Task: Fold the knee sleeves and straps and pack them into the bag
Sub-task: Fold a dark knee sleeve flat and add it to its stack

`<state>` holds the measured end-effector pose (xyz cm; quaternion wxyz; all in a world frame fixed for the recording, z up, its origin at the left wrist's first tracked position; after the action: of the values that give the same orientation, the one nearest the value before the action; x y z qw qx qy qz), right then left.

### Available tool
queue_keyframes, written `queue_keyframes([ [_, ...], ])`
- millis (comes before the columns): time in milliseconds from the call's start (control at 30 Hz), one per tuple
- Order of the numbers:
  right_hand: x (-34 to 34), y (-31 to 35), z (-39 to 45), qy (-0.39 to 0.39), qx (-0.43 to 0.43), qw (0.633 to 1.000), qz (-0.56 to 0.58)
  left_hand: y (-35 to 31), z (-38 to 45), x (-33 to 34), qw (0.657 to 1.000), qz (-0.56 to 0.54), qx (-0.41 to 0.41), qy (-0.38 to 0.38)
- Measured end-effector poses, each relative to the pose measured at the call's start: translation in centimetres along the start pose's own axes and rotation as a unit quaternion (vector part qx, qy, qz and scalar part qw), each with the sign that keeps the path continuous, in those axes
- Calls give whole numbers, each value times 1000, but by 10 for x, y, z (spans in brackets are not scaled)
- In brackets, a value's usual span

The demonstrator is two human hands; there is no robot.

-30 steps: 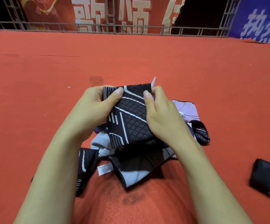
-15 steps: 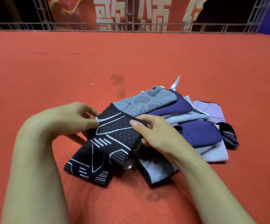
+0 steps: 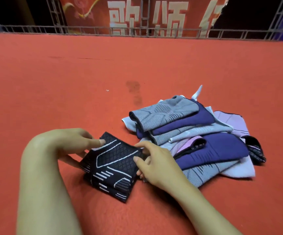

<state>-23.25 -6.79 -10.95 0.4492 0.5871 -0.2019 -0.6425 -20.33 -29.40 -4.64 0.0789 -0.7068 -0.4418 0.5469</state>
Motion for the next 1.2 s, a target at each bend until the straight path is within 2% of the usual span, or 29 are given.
queue_keyframes([
  [133,2,1,1,7,-29,999,-38,-2,12,2,999,22,30,-4],
  [233,2,4,-1,7,-43,998,-50,-17,16,-1,990,44,119,-56],
  [333,-15,13,-1,-36,-43,998,-11,-47,19,5,968,-3,222,-120],
  [400,-40,16,6,-93,-28,995,33,-70,20,21,954,-69,264,-120],
  [500,-83,7,17,-212,-16,976,35,-98,20,64,952,-180,242,-49],
  [567,-96,-14,22,-246,22,969,15,-106,24,93,956,-211,203,-16],
  [667,-95,-38,21,-229,69,971,17,-103,35,122,956,-242,163,-22],
  [800,-88,-39,18,-234,50,971,-20,-86,36,137,935,-308,162,-60],
  [900,-87,-37,17,-237,36,970,-42,-73,34,141,929,-316,173,-90],
  [1067,-89,-32,19,-210,20,976,-51,-62,38,132,854,-486,120,-141],
  [1200,-91,-35,23,-226,31,973,-44,-59,47,132,840,-509,112,-151],
])
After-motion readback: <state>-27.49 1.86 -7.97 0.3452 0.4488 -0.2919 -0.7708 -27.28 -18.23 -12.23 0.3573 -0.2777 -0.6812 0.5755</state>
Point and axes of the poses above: each hand's wrist, its own z-axis towards the middle knuckle, its own x-axis out of the palm, y = z × x, the point moved 5 cm from there along z, towards the middle knuckle, and after that the axes turned 10 degrees about -y, right-handed, at the moved point
